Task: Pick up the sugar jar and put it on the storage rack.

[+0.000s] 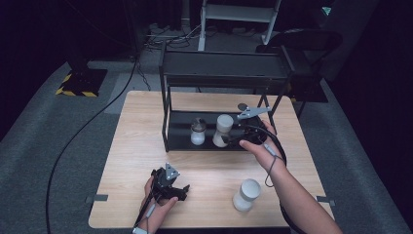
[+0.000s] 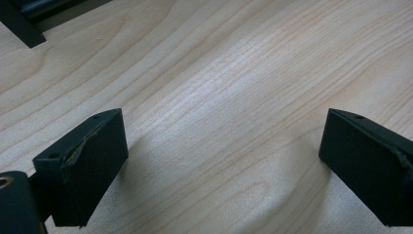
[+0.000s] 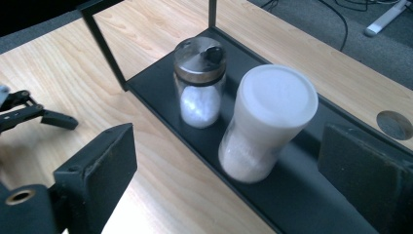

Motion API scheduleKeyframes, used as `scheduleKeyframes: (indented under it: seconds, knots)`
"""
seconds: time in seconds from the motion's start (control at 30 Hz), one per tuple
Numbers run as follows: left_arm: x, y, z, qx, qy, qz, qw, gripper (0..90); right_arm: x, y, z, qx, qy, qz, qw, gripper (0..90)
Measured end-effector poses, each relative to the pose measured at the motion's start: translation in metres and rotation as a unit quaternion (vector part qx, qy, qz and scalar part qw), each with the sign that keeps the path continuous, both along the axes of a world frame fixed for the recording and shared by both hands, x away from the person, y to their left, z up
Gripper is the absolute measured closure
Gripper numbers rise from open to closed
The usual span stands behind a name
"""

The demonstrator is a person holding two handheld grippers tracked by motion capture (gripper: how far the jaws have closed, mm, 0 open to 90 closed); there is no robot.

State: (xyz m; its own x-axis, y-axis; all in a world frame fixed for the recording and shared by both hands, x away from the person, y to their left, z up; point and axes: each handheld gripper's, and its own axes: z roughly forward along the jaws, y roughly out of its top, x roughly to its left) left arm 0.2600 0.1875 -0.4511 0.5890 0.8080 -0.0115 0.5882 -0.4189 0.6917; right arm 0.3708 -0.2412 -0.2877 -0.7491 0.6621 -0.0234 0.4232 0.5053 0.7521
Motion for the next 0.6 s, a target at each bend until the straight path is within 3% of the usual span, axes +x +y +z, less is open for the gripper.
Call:
scheduleKeyframes:
  seconds: [0.6]
  knots:
    - [0.000, 0.000, 0.000, 0.000, -0.001, 0.000, 1.0000, 3.7, -0.056, -0.020, 0.005, 0.005, -0.016, 0.008, 0.9998, 7.5]
